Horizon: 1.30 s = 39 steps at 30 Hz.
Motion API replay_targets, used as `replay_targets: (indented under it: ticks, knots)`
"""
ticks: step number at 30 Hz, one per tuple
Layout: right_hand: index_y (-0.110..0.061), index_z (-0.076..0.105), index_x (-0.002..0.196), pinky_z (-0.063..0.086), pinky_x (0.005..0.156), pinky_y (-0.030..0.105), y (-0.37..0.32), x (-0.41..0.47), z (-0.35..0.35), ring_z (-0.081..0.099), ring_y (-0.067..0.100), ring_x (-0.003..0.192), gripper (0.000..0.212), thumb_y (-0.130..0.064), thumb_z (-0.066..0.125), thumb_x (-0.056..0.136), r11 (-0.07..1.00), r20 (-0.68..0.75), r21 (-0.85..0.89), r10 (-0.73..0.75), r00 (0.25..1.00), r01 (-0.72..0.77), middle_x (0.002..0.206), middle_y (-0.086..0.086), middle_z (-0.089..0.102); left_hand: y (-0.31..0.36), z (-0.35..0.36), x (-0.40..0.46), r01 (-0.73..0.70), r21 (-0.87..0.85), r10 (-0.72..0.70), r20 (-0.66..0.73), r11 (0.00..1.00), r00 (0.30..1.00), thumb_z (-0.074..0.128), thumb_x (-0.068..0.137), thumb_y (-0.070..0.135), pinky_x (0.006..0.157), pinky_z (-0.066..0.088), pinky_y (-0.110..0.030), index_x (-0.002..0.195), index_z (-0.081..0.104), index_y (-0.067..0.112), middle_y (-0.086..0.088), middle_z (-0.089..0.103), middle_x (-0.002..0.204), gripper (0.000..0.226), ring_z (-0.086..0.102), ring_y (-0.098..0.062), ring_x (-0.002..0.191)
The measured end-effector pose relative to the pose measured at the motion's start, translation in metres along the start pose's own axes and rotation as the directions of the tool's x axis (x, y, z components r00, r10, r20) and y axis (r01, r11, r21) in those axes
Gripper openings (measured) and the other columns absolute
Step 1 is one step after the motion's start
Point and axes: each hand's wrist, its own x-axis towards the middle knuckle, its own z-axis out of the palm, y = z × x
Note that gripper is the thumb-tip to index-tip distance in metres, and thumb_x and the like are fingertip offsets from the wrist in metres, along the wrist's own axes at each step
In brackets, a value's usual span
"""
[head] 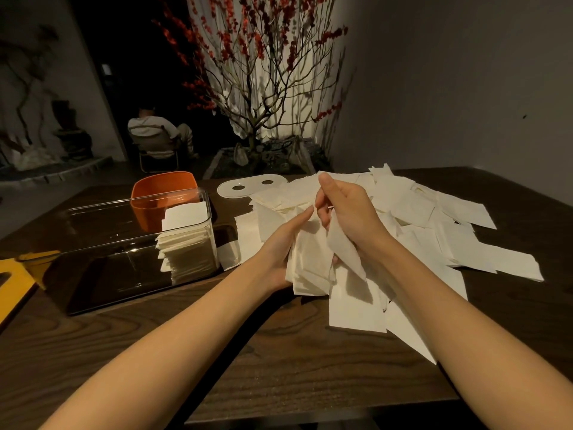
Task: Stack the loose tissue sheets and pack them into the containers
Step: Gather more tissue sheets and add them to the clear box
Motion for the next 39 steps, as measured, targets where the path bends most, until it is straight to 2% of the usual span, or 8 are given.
replay_targets:
  ticks: [3, 7, 12, 15, 21, 25, 32, 39]
  knots:
    - [-0.018, 0.059, 0.066, 0.045, 0.08, 0.023, 0.006, 0.002, 0.002, 0.053, 0.0, 0.049, 0.042, -0.035, 0.042, 0.1, 0.999, -0.052, -0.038, -0.026, 0.998, 0.024, 0.056, -0.001, 0.055, 0.001, 0.006, 0.003, 0.006, 0.043, -0.003, -0.067, 0.999, 0.998, 0.061, 0.082, 0.042, 0.076, 0.053, -0.039, 0.114, 0.064, 0.019, -0.012, 0.069, 0.096, 0.039, 0.067, -0.026, 0.088]
    - [-0.019, 0.061, 0.066, 0.046, 0.073, 0.025, 0.014, 0.004, 0.008, 0.055, 0.009, 0.066, 0.035, -0.03, 0.051, 0.098, 0.981, -0.075, -0.193, -0.053, 0.996, 0.037, 0.066, -0.001, 0.059, -0.003, 0.004, 0.009, 0.041, 0.102, -0.038, -0.036, 0.994, 0.999, 0.052, 0.09, 0.046, 0.07, 0.056, -0.031, 0.101, 0.065, 0.021, -0.008, 0.067, 0.091, 0.031, 0.07, -0.015, 0.074]
    - [-0.017, 0.067, 0.076, 0.043, 0.07, 0.023, 0.017, 0.006, 0.007, 0.055, 0.011, 0.071, 0.026, -0.031, 0.056, 0.095, 0.99, -0.039, -0.134, 0.037, 0.999, -0.042, 0.069, -0.003, 0.06, -0.001, -0.004, 0.011, 0.144, 0.201, -0.161, 0.07, 0.969, 0.984, 0.058, 0.09, 0.015, 0.074, 0.053, -0.027, 0.098, 0.058, 0.013, -0.016, 0.062, 0.117, 0.008, 0.067, -0.014, 0.078]
    - [-0.02, 0.068, 0.092, 0.047, 0.082, 0.024, 0.016, 0.008, -0.001, 0.056, 0.009, 0.09, 0.017, -0.033, 0.057, 0.094, 0.987, -0.027, -0.157, 0.041, 0.999, -0.045, 0.088, -0.012, 0.061, 0.001, -0.006, 0.005, 0.108, 0.183, -0.127, 0.094, 0.977, 0.987, 0.06, 0.079, 0.006, 0.08, 0.051, -0.038, 0.124, 0.049, 0.019, -0.015, 0.058, 0.108, 0.048, 0.059, -0.026, 0.095]
    - [-0.022, 0.061, 0.116, 0.057, 0.077, 0.031, 0.017, 0.003, -0.025, 0.059, 0.019, 0.105, 0.044, -0.053, 0.064, 0.084, 0.896, 0.33, -0.033, 0.428, 0.841, -0.443, 0.112, 0.0, 0.062, 0.005, -0.011, 0.002, 0.126, 0.109, -0.14, 0.13, 0.986, 0.982, 0.062, 0.071, 0.0, 0.085, 0.049, -0.044, 0.123, 0.046, 0.023, -0.016, 0.055, 0.116, 0.059, 0.057, -0.03, 0.105]
    - [-0.021, 0.067, 0.105, 0.049, 0.078, 0.025, 0.016, 0.007, -0.029, 0.059, 0.012, 0.09, 0.019, -0.033, 0.058, 0.094, 0.936, 0.262, -0.227, 0.326, 0.908, -0.271, 0.1, -0.005, 0.065, 0.005, -0.011, 0.001, 0.126, 0.063, -0.134, 0.158, 0.99, 0.978, 0.069, 0.073, 0.007, 0.083, 0.053, -0.043, 0.124, 0.051, 0.018, -0.018, 0.061, 0.11, 0.055, 0.061, -0.029, 0.098]
    - [-0.027, 0.068, 0.101, 0.043, 0.064, 0.017, 0.021, 0.01, -0.023, 0.057, 0.008, 0.09, 0.011, -0.025, 0.059, 0.094, 0.971, 0.08, -0.143, 0.204, 0.976, -0.191, 0.099, -0.012, 0.062, 0.006, -0.018, 0.009, 0.202, -0.12, -0.173, 0.218, 0.972, 0.96, 0.054, 0.085, 0.06, 0.081, 0.056, -0.042, 0.136, 0.047, 0.018, -0.019, 0.061, 0.118, 0.067, 0.063, -0.033, 0.099]
    - [-0.03, 0.065, 0.101, 0.047, 0.069, 0.018, 0.018, 0.006, -0.017, 0.056, 0.008, 0.097, 0.01, -0.029, 0.058, 0.094, 0.984, 0.194, -0.161, 0.102, 0.976, -0.071, 0.103, -0.012, 0.06, 0.006, -0.015, 0.009, 0.199, -0.04, -0.188, 0.2, 0.979, 0.962, 0.039, 0.086, 0.072, 0.086, 0.054, -0.038, 0.137, 0.045, 0.023, -0.016, 0.064, 0.112, 0.07, 0.067, -0.03, 0.094]
